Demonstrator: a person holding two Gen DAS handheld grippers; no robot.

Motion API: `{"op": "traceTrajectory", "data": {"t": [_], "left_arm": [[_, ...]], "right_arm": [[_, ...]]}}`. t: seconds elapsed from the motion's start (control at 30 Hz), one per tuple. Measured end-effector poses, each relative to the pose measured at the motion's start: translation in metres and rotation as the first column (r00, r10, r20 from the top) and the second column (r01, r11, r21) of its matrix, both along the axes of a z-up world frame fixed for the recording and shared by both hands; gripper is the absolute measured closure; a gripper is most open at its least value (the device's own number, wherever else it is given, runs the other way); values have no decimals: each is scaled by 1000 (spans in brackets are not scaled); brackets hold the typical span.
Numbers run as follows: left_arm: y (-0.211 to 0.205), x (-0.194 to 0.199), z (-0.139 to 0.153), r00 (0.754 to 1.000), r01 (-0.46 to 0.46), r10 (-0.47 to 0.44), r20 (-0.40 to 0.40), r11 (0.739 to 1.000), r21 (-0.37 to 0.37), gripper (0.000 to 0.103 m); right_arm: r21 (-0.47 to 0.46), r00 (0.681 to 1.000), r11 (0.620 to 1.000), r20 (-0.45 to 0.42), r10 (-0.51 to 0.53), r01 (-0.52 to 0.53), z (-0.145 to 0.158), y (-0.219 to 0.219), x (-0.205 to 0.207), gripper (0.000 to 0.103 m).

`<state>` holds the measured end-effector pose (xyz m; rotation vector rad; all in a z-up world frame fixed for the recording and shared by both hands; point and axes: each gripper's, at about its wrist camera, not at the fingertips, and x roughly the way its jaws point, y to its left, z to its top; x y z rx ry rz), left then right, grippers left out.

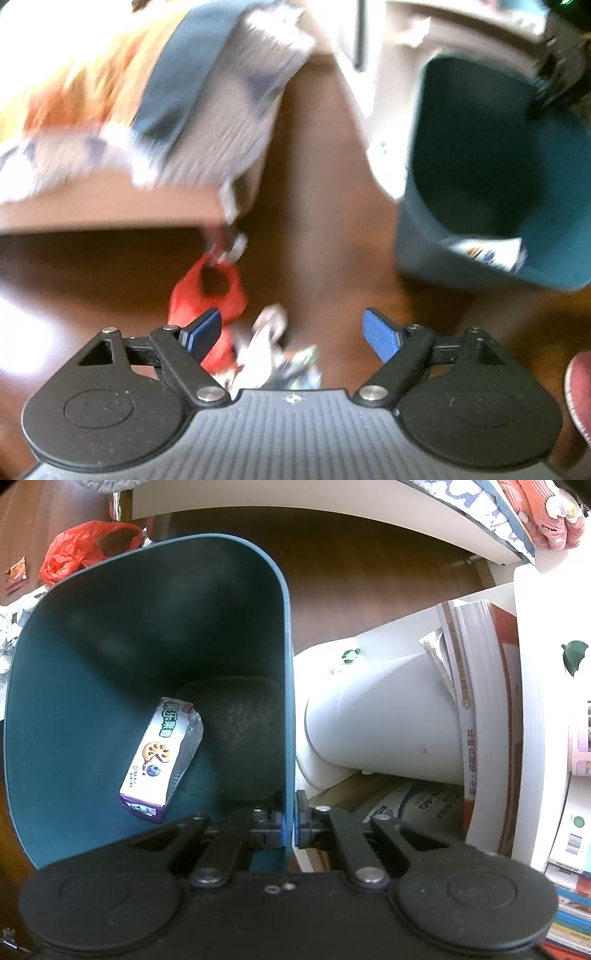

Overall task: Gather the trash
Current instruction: 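Move the left gripper back down and grasp the crumpled foil paper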

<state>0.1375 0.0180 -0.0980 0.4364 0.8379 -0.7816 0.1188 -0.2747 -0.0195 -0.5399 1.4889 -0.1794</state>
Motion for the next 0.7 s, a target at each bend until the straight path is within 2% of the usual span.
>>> {"op": "traceTrajectory", "data": {"t": [0.07,0.2,0.3,0.4,0.53,0.7], "left_arm": [[14,1,-20,999,-45,46,-12,997,58,19],[40,0,-64,986,-121,133,-96,985,125,19],[48,-5,-93,972,-164,186,-141,974,154,19],[47,-13,-111,963,-176,204,-176,971,165,19],[33,-22,-124,965,-158,188,-185,973,166,19],[23,-26,-131,979,-165,186,-88,966,201,19]], "right_arm": [[3,1000,1000,2,-5,5,0,-2,-1,99],[6,1000,1000,3,-14,14,0,-4,0,99],[4,1000,1000,0,-16,16,-1,-5,1,99],[4,1000,1000,-1,-16,16,-1,-5,1,99],[4,1000,1000,-4,-14,14,-2,-5,1,99],[4,1000,1000,-4,-13,13,-4,-6,1,99]]}}
